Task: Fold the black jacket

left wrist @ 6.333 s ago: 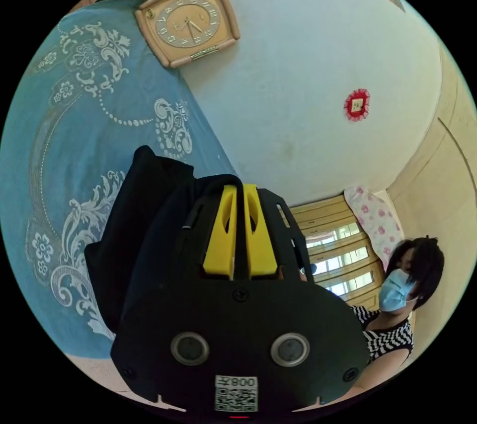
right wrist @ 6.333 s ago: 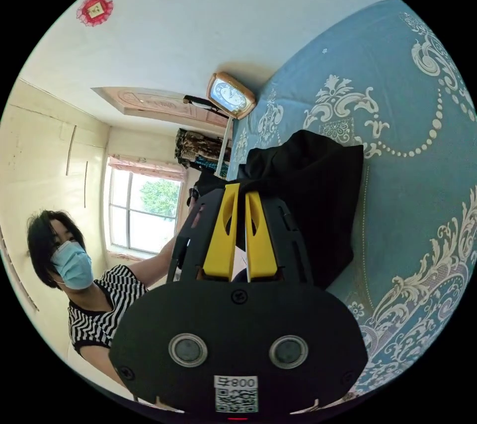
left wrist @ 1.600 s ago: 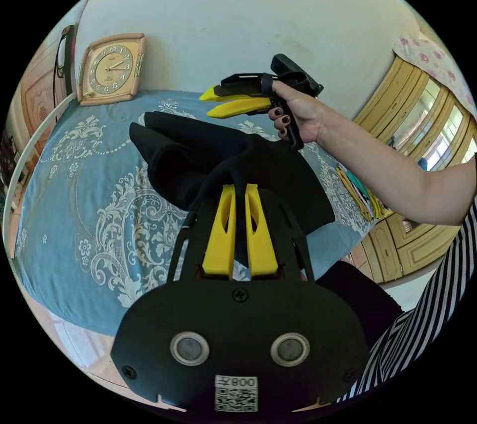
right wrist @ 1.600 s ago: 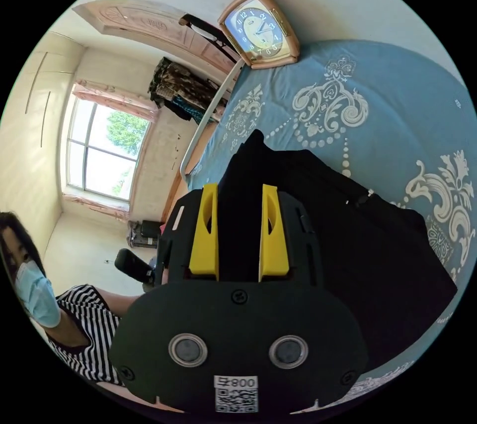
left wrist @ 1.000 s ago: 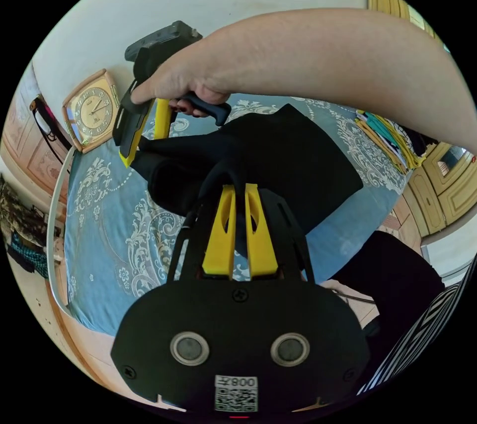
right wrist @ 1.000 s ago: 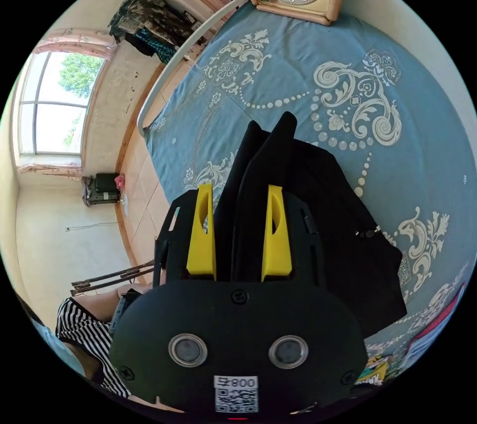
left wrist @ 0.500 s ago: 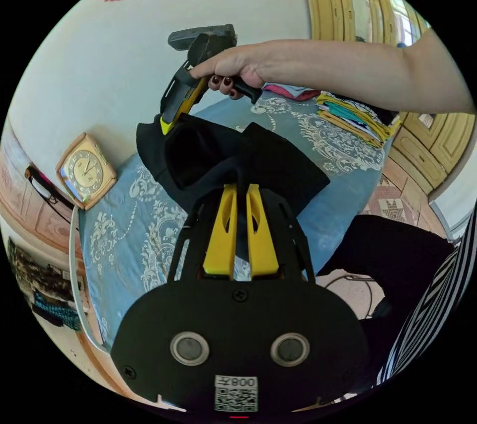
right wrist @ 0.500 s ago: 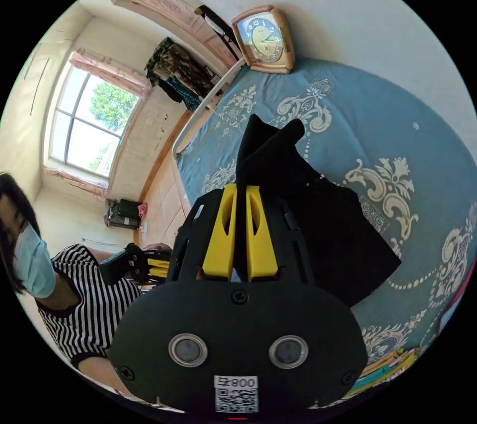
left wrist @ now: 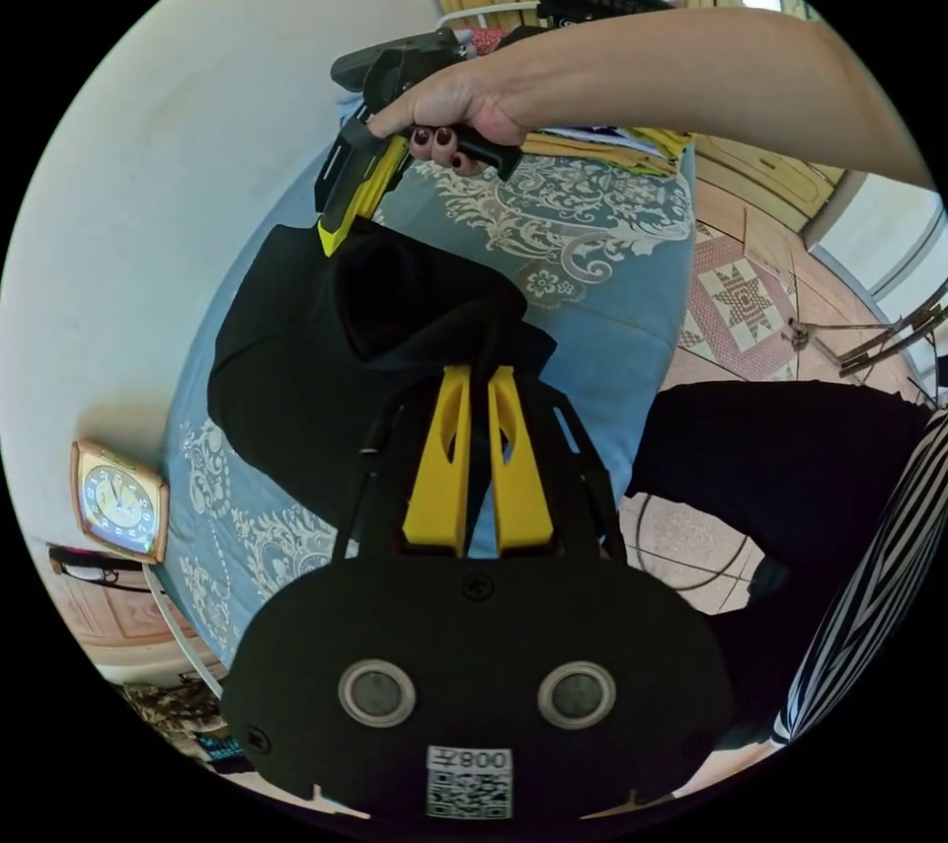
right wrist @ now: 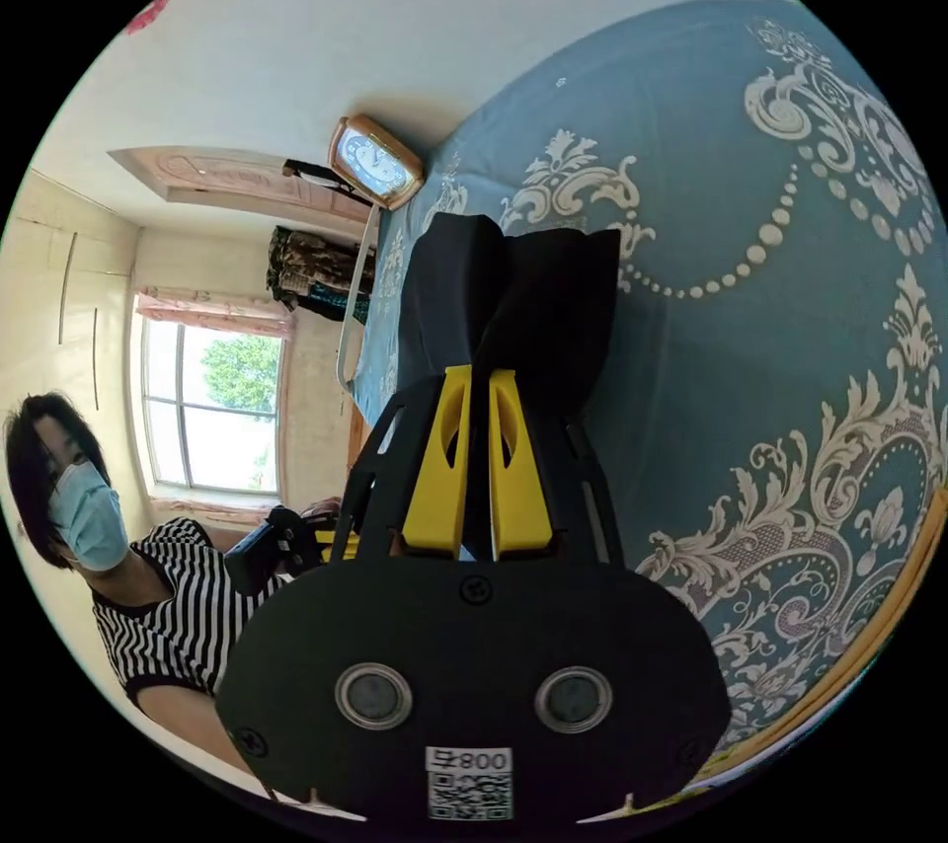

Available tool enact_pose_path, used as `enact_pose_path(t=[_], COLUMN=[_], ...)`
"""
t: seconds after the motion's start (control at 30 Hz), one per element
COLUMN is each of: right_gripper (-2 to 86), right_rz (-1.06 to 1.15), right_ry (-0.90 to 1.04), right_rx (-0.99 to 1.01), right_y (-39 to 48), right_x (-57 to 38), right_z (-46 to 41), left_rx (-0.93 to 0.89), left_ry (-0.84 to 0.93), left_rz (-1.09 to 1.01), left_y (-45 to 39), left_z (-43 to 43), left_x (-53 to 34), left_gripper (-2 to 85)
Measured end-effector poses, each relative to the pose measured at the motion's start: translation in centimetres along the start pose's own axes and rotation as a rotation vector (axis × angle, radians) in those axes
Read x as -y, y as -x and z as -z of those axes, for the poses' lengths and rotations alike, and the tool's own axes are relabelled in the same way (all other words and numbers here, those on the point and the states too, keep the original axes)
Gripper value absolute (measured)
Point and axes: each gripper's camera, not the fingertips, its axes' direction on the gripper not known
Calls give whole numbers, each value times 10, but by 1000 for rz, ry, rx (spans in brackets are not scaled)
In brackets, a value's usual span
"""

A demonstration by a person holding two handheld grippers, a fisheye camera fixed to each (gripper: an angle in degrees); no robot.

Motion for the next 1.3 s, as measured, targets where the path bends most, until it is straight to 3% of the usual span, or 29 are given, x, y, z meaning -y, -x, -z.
enact_pose_path(t=[0.23,0.53,0.63,0.73,0.9,1.03,1.13,1.2,1.3], right_gripper=[25,25,22,16,3,1,0,0,-1], right_rz=[-98,-153,-155,-157,23,117,18,-59,-85], right_ry=[-29,-76,-93,-136,-263,-71,91,8,-22], right_rx=[148,363,373,350,331,211,60,169,106], right_y=[-84,-148,-156,-159,-113,-77,-101,-126,-140], right_x=[-21,-48,-58,-71,-109,-115,-117,-131,-152], right_z=[13,32,41,61,103,63,21,27,43], left_rx=[-58,-270,-360,-363,-368,-338,-323,-335,-320], left_ry=[8,-351,-275,-53,-97,-116,-101,-84,-104], left_rz=[69,389,483,468,468,463,466,462,499], left_y=[12,101,139,145,165,174,183,195,212], left_z=[-23,22,-14,-70,-74,-72,-66,-57,-37], left_x=[8,-38,-29,-20,-34,-42,-46,-54,-79], left_gripper=[32,3,2,2,2,2,2,2,1])
